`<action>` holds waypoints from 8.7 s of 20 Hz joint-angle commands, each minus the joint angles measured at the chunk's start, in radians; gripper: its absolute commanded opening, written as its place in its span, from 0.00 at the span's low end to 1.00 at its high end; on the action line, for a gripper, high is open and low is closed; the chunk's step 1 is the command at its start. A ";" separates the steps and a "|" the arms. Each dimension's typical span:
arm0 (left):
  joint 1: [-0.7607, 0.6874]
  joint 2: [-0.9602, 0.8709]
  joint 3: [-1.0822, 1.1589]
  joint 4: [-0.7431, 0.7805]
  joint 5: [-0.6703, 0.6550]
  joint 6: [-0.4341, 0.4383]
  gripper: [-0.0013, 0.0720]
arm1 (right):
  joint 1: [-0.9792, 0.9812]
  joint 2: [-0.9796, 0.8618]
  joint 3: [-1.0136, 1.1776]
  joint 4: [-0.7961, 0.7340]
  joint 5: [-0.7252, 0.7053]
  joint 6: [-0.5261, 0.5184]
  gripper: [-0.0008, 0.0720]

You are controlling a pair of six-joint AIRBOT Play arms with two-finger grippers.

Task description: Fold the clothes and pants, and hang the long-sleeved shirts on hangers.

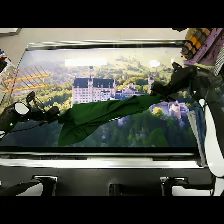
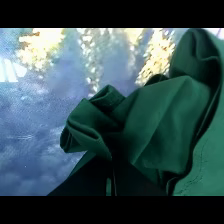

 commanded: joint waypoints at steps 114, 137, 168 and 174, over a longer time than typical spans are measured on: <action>0.253 0.090 0.167 0.006 -0.293 0.197 0.55 | -0.407 0.225 -0.523 0.246 -0.159 -0.402 0.66; -0.059 0.123 -0.291 -0.388 -0.114 0.264 0.55 | -0.203 0.428 -0.814 0.283 0.100 -0.330 0.05; 0.386 0.493 0.481 -0.436 -0.160 0.232 0.03 | -0.203 0.849 -0.074 0.374 0.197 -0.397 0.05; 0.625 0.723 0.601 -0.435 -0.182 0.177 0.03 | -0.203 0.961 0.214 0.224 0.212 -0.282 0.05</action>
